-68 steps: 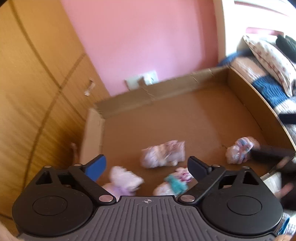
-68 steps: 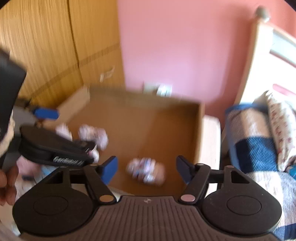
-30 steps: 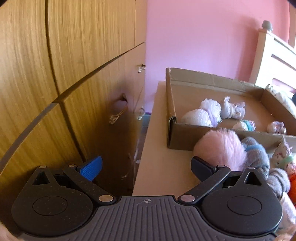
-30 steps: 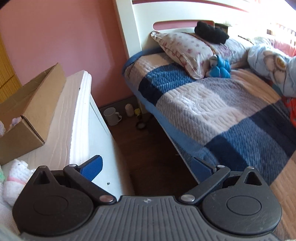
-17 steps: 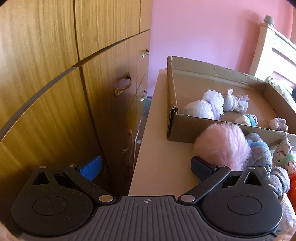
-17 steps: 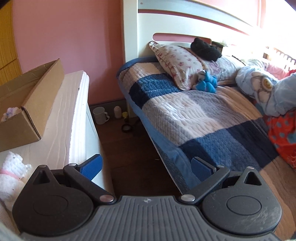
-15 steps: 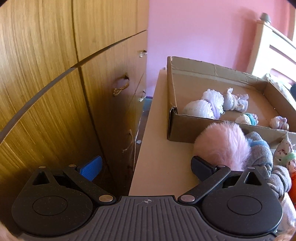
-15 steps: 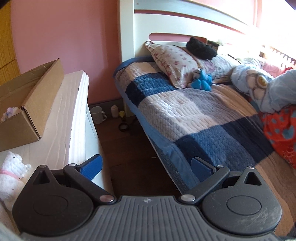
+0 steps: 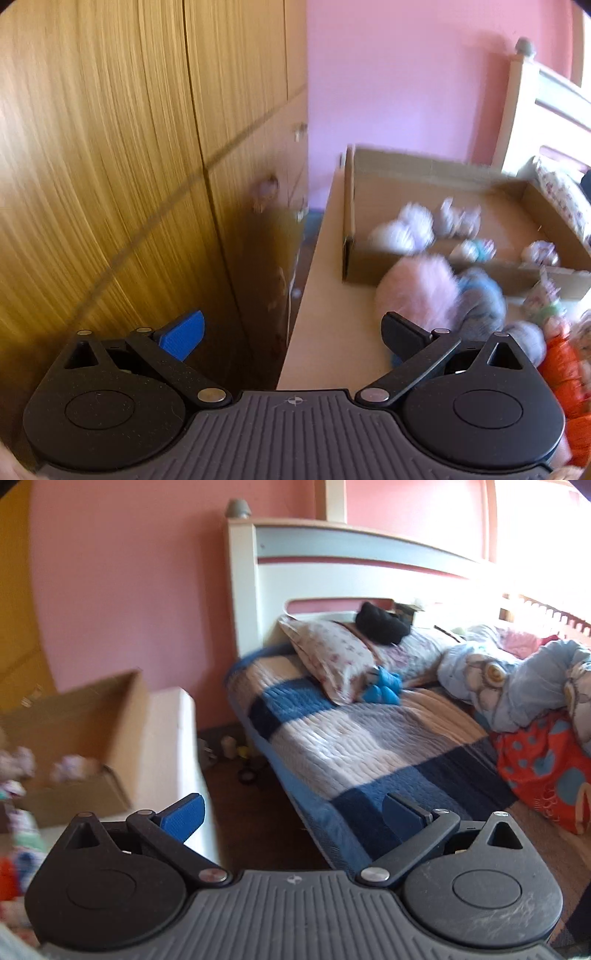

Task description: Organize objects

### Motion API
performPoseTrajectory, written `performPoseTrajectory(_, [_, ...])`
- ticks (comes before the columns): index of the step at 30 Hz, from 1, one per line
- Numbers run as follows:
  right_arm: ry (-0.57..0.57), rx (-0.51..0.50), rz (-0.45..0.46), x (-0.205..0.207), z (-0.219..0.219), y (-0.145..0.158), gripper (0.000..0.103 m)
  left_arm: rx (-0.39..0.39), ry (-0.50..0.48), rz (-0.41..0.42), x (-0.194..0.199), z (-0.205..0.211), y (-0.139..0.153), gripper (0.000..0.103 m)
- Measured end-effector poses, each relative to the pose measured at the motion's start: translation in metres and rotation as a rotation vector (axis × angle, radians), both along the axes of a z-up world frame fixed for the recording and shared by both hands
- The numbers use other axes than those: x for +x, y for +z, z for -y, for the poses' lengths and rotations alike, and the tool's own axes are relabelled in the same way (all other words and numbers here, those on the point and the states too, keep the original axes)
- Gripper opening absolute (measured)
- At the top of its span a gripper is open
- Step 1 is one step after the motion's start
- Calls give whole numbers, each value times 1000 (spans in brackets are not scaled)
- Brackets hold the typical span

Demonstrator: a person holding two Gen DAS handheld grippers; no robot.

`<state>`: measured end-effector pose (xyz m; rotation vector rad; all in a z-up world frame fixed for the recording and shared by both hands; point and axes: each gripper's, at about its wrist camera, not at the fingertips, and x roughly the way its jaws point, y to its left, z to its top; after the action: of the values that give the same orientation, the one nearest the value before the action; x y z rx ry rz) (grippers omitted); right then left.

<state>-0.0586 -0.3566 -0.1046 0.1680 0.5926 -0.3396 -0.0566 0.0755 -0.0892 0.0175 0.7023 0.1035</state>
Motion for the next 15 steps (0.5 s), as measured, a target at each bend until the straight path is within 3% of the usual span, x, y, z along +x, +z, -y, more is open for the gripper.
performPoseTrajectory(5, [126, 62, 92, -38, -10, 33, 102, 13, -34, 12, -7, 14, 25, 102])
performPoseTrajectory(7, [239, 73, 99, -45, -22, 43, 102, -49, -84, 3, -18, 18, 27, 102])
performPoseTrajectory(11, [419, 83, 26, -41, -48, 44, 102, 50, -140, -51, -37, 40, 23, 102])
performPoseTrajectory(15, [500, 106, -68, -27, -61, 32, 99, 60, -194, -91, -54, 59, 15, 102])
